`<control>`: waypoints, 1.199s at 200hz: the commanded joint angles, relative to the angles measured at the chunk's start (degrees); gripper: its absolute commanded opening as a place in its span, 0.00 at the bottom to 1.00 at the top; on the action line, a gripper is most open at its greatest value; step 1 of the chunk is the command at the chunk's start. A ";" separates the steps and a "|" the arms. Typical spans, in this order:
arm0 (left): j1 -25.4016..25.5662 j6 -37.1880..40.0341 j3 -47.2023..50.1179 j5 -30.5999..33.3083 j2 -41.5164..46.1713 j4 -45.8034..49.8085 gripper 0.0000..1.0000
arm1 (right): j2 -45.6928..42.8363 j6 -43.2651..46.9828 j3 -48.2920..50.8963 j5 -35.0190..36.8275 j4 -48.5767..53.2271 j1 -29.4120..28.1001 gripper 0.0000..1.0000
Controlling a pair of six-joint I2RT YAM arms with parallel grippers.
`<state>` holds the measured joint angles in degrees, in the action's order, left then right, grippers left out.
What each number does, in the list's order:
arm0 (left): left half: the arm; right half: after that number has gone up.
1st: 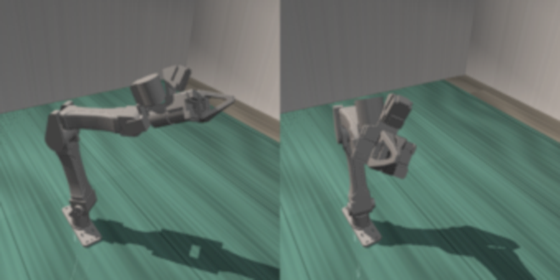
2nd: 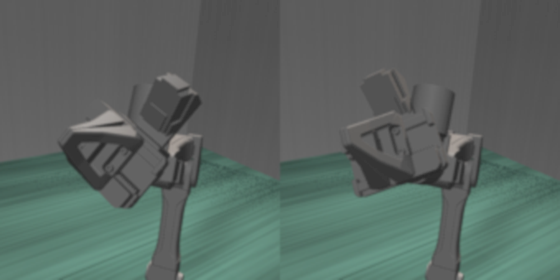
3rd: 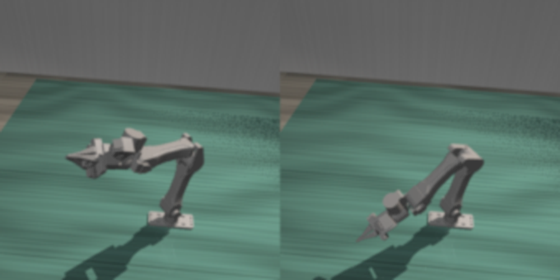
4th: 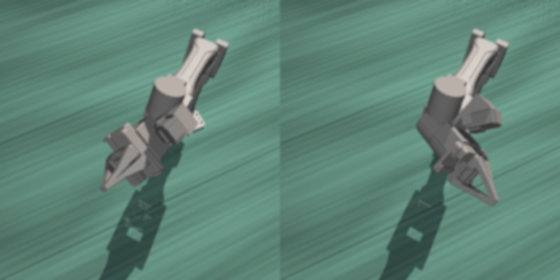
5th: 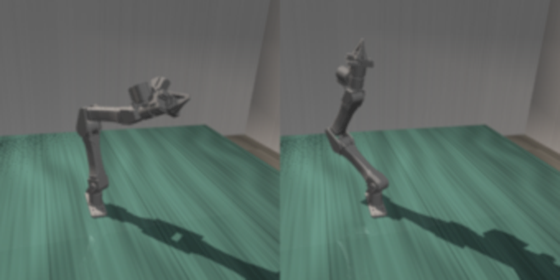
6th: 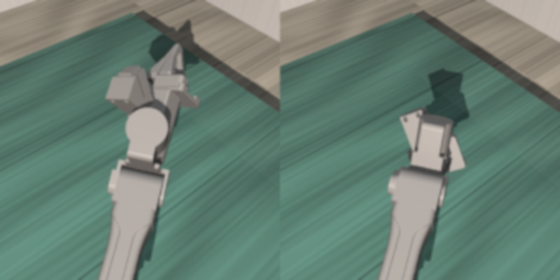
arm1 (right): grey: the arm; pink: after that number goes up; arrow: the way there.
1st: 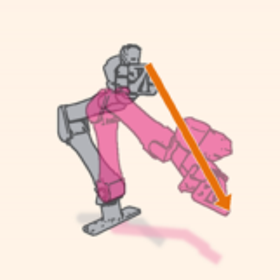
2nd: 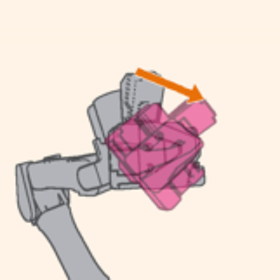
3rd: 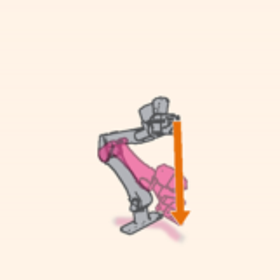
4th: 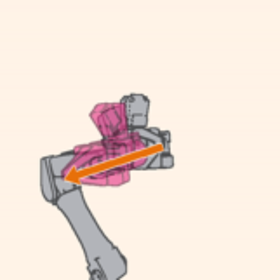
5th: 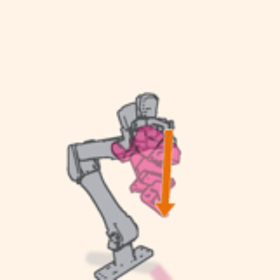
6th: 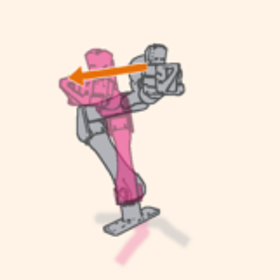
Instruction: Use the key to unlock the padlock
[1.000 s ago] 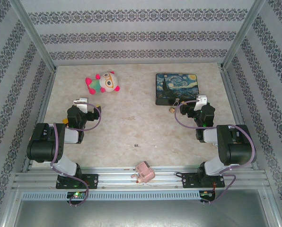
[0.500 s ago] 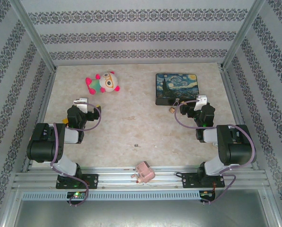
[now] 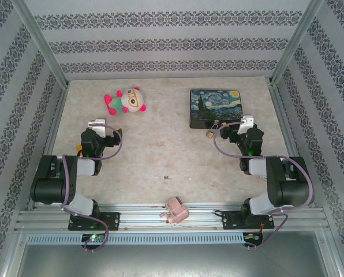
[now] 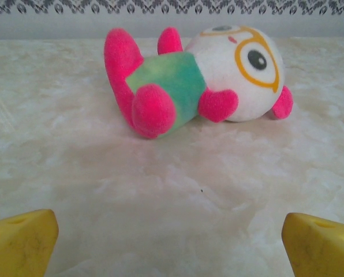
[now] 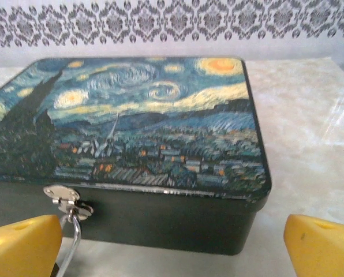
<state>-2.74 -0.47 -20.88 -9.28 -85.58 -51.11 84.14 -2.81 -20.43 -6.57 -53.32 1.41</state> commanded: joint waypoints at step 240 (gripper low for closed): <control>32.61 -27.89 -59.23 0.70 -24.71 44.54 0.99 | 12.46 -18.38 -51.84 -6.89 76.35 9.40 0.98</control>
<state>27.44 -29.02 -72.66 -6.63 -106.28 -14.87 92.62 -17.82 -69.19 -7.66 18.31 8.73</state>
